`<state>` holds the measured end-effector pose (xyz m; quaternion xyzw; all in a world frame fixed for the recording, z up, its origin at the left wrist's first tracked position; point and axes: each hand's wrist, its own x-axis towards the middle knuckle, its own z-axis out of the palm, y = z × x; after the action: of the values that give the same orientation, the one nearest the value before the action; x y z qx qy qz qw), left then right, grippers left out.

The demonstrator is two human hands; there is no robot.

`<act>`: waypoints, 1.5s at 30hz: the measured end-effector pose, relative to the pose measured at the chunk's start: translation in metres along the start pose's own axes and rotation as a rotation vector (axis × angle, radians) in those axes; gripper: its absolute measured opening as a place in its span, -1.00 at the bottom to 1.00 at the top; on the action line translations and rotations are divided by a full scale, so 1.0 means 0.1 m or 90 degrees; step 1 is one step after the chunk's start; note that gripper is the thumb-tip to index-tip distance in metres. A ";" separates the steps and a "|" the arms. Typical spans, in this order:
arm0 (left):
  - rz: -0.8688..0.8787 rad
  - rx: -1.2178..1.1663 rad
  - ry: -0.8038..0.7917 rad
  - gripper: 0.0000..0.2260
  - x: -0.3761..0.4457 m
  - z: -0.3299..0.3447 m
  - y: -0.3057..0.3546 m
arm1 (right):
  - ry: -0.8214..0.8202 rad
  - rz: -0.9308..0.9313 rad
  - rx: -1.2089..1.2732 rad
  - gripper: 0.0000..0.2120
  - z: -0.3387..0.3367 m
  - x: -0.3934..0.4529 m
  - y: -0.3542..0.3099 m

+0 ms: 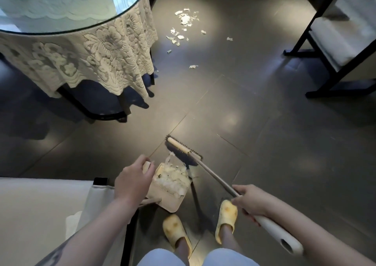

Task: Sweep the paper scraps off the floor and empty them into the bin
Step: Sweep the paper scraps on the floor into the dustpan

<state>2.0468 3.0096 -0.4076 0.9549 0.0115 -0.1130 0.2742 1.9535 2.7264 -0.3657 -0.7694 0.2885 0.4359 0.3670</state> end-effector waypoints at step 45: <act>0.172 0.090 -0.139 -0.85 0.78 -0.33 -0.03 | 0.015 0.149 0.365 -0.46 0.54 0.49 0.42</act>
<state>2.1298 3.0262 -0.3999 0.9468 -0.1543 -0.1787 0.2186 1.9192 2.7404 -0.4410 -0.6009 0.4907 0.3675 0.5129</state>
